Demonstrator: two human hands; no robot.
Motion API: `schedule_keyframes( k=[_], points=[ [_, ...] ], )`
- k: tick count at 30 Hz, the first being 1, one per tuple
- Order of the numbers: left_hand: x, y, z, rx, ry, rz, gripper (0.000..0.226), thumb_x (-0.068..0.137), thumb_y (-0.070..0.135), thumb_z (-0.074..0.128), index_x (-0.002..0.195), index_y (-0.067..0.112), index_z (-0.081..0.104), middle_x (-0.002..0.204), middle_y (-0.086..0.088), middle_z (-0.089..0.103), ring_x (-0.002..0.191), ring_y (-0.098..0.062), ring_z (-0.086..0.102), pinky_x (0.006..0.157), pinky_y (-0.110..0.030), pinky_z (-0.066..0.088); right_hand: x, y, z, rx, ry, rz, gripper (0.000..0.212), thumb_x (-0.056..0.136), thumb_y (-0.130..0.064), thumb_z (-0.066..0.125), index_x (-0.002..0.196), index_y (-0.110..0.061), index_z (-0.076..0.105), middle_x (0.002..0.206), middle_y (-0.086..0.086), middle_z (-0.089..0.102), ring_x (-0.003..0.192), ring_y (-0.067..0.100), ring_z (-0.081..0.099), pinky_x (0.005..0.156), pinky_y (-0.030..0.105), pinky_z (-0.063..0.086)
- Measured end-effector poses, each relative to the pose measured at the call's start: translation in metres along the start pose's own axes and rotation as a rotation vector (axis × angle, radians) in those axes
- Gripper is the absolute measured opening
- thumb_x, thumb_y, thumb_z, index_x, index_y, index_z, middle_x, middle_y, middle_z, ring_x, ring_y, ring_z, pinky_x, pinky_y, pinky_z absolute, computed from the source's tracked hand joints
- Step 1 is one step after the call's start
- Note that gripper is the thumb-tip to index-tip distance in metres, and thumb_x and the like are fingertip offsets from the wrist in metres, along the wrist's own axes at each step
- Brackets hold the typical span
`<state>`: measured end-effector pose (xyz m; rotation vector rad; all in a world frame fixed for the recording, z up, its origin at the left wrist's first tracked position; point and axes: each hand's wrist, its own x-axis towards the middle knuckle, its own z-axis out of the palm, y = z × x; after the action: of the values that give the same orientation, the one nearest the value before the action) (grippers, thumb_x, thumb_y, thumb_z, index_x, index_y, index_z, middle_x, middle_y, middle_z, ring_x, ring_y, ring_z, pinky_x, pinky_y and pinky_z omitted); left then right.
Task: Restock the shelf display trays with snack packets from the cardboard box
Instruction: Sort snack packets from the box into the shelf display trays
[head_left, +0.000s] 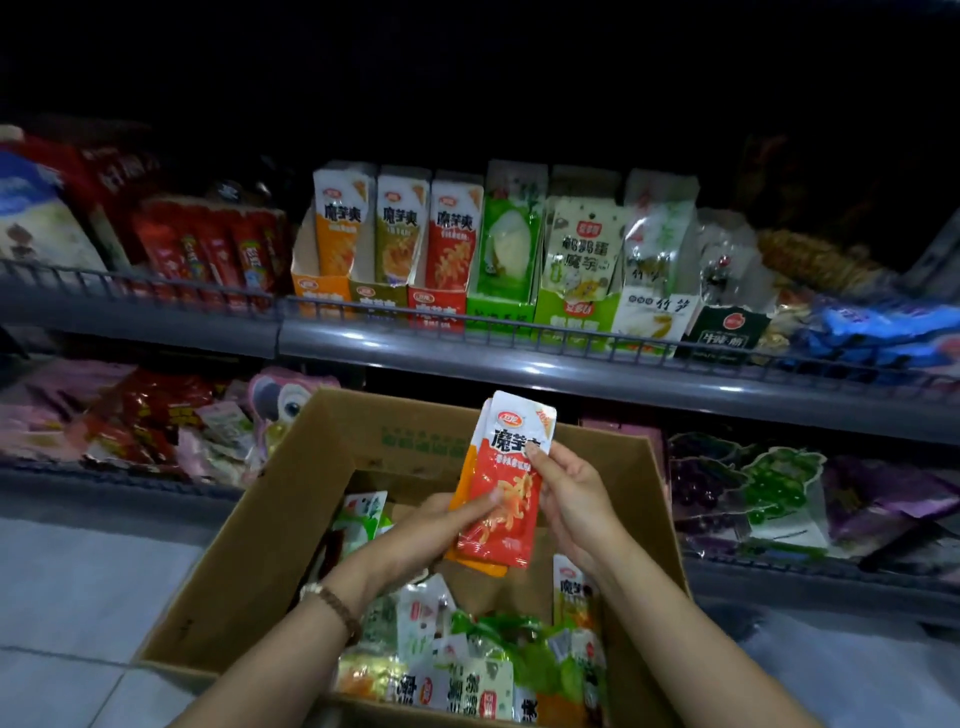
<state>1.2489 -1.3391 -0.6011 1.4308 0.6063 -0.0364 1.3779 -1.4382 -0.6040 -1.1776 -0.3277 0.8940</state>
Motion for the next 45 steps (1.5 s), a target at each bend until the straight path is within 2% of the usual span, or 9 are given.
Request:
schedule_keyframes(
  k=[6, 9, 14, 21, 25, 31, 35, 39, 45],
  points=[
    [-0.011, 0.035, -0.018, -0.092, 0.268, 0.245, 0.020, 0.080, 0.011, 0.071, 0.100, 0.010, 0.067, 0.097, -0.008, 0.074, 0.093, -0.025, 0.069, 0.081, -0.030, 0.057, 0.012, -0.048, 0.035, -0.112, -0.022, -0.164, 0.051, 0.090, -0.006, 0.057, 0.132, -0.030, 0.040, 0.106, 0.011, 0.070, 0.083, 0.016, 0.070, 0.068, 0.031, 0.057],
    [-0.022, 0.056, -0.033, -0.133, 0.362, 0.326, 0.019, 0.077, 0.001, 0.072, 0.094, 0.009, 0.067, 0.094, -0.008, 0.074, 0.086, -0.024, 0.070, 0.071, -0.024, 0.058, 0.014, -0.073, 0.052, -0.170, -0.114, -0.193, 0.056, 0.089, -0.007, 0.059, 0.133, -0.036, 0.040, 0.105, 0.011, 0.071, 0.091, 0.020, 0.070, 0.070, 0.034, 0.058],
    [-0.038, 0.082, -0.056, -0.119, 0.421, 0.395, 0.026, 0.075, 0.014, 0.075, 0.098, 0.017, 0.063, 0.088, 0.001, 0.075, 0.079, -0.012, 0.072, 0.063, -0.019, 0.054, 0.025, -0.105, 0.080, -0.271, -0.240, -0.118, 0.049, 0.089, -0.016, 0.061, 0.134, -0.024, 0.043, 0.103, 0.011, 0.072, 0.097, 0.025, 0.069, 0.085, 0.042, 0.056],
    [-0.028, 0.107, -0.089, -0.110, 0.448, 0.408, 0.039, 0.068, 0.024, 0.078, 0.104, 0.017, 0.063, 0.091, 0.002, 0.075, 0.083, -0.014, 0.071, 0.071, -0.025, 0.054, 0.049, -0.133, 0.106, -0.444, -0.297, -0.165, 0.061, 0.084, -0.002, 0.066, 0.133, -0.023, 0.037, 0.101, 0.008, 0.072, 0.085, 0.016, 0.071, 0.061, 0.025, 0.057],
    [-0.014, 0.123, -0.106, -0.086, 0.489, 0.421, 0.034, 0.075, 0.033, 0.073, 0.104, 0.017, 0.065, 0.093, 0.001, 0.074, 0.089, -0.018, 0.070, 0.085, -0.034, 0.053, 0.070, -0.150, 0.111, -0.479, -0.264, -0.217, 0.064, 0.082, 0.002, 0.065, 0.133, -0.025, 0.038, 0.106, 0.012, 0.070, 0.087, 0.021, 0.070, 0.068, 0.032, 0.060],
    [0.002, 0.152, -0.134, -0.065, 0.555, 0.490, 0.007, 0.094, 0.023, 0.055, 0.092, 0.018, 0.059, 0.072, 0.006, 0.071, 0.055, -0.005, 0.067, 0.045, -0.016, 0.050, 0.120, -0.194, 0.114, -0.533, -0.056, -0.527, 0.063, 0.083, 0.004, 0.063, 0.136, -0.018, 0.035, 0.097, 0.001, 0.065, 0.085, 0.015, 0.066, 0.064, 0.028, 0.059],
    [0.012, 0.163, -0.154, -0.045, 0.575, 0.511, 0.010, 0.093, 0.026, 0.055, 0.101, 0.022, 0.061, 0.090, 0.006, 0.070, 0.069, -0.001, 0.066, 0.046, -0.010, 0.047, 0.170, -0.216, 0.122, -0.585, 0.089, -0.620, 0.060, 0.083, 0.004, 0.064, 0.135, -0.014, 0.038, 0.102, 0.004, 0.058, 0.093, 0.026, 0.064, 0.085, 0.048, 0.054],
    [0.025, 0.169, -0.167, -0.062, 0.570, 0.520, 0.005, 0.093, 0.024, 0.056, 0.094, 0.025, 0.061, 0.092, 0.008, 0.067, 0.080, -0.002, 0.062, 0.045, -0.008, 0.045, 0.214, -0.213, 0.130, -0.891, 0.246, -0.616, 0.050, 0.084, -0.011, 0.069, 0.128, -0.012, 0.045, 0.114, 0.008, 0.061, 0.100, 0.028, 0.061, 0.089, 0.048, 0.051],
    [0.041, 0.167, -0.176, -0.073, 0.498, 0.441, 0.019, 0.092, 0.024, 0.058, 0.108, 0.016, 0.060, 0.099, -0.002, 0.071, 0.081, -0.011, 0.069, 0.059, -0.027, 0.058, 0.234, -0.177, 0.125, -1.162, 0.158, -0.688, 0.045, 0.086, -0.020, 0.066, 0.128, -0.020, 0.048, 0.125, 0.002, 0.059, 0.111, 0.023, 0.059, 0.090, 0.041, 0.052]
  ],
)
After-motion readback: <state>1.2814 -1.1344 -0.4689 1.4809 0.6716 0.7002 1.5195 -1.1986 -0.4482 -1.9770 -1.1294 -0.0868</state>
